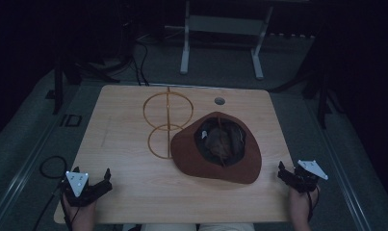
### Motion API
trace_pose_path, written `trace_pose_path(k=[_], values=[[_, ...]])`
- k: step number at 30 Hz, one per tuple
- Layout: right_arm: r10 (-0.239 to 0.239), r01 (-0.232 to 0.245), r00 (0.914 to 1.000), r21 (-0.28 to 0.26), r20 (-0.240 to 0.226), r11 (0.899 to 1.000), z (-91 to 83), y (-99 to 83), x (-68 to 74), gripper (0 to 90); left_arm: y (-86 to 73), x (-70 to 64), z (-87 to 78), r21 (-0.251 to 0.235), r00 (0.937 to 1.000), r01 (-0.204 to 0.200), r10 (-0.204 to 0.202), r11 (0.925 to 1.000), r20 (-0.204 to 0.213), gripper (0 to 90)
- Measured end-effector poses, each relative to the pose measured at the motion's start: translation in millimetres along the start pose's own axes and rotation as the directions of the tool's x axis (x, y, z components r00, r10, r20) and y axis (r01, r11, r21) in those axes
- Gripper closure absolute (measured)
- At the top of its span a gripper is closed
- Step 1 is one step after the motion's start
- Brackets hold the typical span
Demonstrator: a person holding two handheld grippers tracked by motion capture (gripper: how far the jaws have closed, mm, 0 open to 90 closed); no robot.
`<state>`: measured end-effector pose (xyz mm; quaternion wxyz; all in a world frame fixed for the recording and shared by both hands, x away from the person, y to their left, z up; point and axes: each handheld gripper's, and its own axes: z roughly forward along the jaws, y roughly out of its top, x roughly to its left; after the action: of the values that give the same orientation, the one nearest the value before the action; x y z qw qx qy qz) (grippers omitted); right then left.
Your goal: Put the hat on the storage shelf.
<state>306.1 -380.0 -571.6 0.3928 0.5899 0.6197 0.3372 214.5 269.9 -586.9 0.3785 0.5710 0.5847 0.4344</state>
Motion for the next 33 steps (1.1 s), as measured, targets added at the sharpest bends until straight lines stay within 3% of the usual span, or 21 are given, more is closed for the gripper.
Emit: trace_pose_path(k=[8, 10, 12, 14, 16, 17, 18, 21, 22, 25, 26, 27, 28, 29, 31, 33], values=[[-0.039, 0.039, 0.9985, 0.003, -0.038, 0.999, -2.8, 1.0, 5.0, 13.1, 0.4, 3.5, 0.7, 0.006, 0.9997, 0.023, -0.023, 0.9997, 0.007, 1.5], [-0.045, 0.046, 0.9981, 0.02, -0.041, 0.999, -4.4, 2.3, 6.0, 13.0, 1.3, 4.2, 0.3, 0.009, 0.9985, 0.048, -0.048, 0.9988, 0.026, 1.5], [-0.04, 0.043, 0.996, 0.041, -0.08, 0.998, -7.1, 5.5, 6.7, 13.0, 1.6, 4.4, -0.2, 0.004, 0.9963, 0.065, -0.066, 0.9978, 0.055, 1.5], [-0.045, 0.051, 0.9913, 0.05, -0.124, 0.997, -10.0, 10.7, 9.1, 13.1, 2.3, 4.1, -0.8, 0.008, 0.9955, 0.072, -0.072, 0.9974, 0.061, 1.5], [-0.05, 0.063, 0.9829, 0.068, -0.177, 0.996, -12.1, 18.0, 13.1, 12.4, 3.5, 3.9, -0.6, 0.026, 0.9884, 0.1, -0.103, 0.9946, 0.112, 1.5], [-0.05, 0.063, 0.9829, 0.068, -0.177, 0.996, -12.1, 18.0, 13.1, 12.4, 3.5, 3.9, -0.6, 0.026, 0.9884, 0.1, -0.103, 0.9946, 0.112, 1.5], [-0.059, 0.076, 0.9753, 0.077, -0.213, 0.994, -14.9, 25.2, 18.5, 11.4, 4.5, 1.6, -0.9, 0.042, 0.9848, 0.087, -0.092, 0.9954, 0.147, 1.5], [-0.104, 0.119, 0.9716, 0.06, -0.213, 0.991, -18.3, 35.3, 27.8, 10.6, 5.8, -3.0, -1.9, 0.054, 0.9847, 0.052, -0.061, 0.9972, 0.163, 1.4], [-0.106, 0.119, 0.9711, 0.052, -0.214, 0.992, -19.6, 38.8, 29.8, 10.7, 7.3, -7.4, -3.6, 0.058, 0.9845, 0.027, -0.037, 0.998, 0.171, 1.4], [-0.091, 0.111, 0.9642, 0.066, -0.249, 0.992, -20.1, 47.0, 32.6, 13.9, 8.5, -11.0, -4.9, 0.057, 0.9825, 0.009, -0.019, 0.9984, 0.185, 1.4], [-0.082, 0.103, 0.958, 0.066, -0.275, 0.992, -19.8, 51.2, 33.6, 13.4, 8.6, -12.6, -5.1, 0.055, 0.9826, -0.002, -0.008, 0.9985, 0.186, 1.4], [-0.074, 0.095, 0.9527, 0.058, -0.295, 0.994, -19.8, 55.3, 35.3, 13.7, 8.7, -13.5, -5.4, 0.051, 0.978, -0.004, -0.007, 0.9987, 0.209, 1.4], [-0.1, 0.119, 0.9491, 0.046, -0.299, 0.992, -18.9, 63.5, 41.0, 13.8, 9.0, -14.8, -5.9, 0.044, 0.9754, -0.013, 0.002, 0.9989, 0.221, 1.4], [-0.1, 0.119, 0.9491, 0.046, -0.299, 0.992, -18.9, 63.5, 41.0, 13.8, 9.0, -14.8, -5.9, 0.044, 0.9754, -0.013, 0.002, 0.9989, 0.221, 1.4], [-0.096, 0.116, 0.932, 0.037, -0.35, 0.993, -15.4, 76.0, 48.6, 13.6, 9.5, -14.5, -6.1, 0.045, 0.9709, -0.001, -0.009, 0.999, 0.239, 1.4], [-0.093, 0.115, 0.9279, 0.038, -0.361, 0.993, -14.0, 80.1, 51.5, 13.6, 9.7, -14.0, -6.7, 0.047, 0.9697, 0.003, -0.015, 0.9989, 0.244, 1.4]])
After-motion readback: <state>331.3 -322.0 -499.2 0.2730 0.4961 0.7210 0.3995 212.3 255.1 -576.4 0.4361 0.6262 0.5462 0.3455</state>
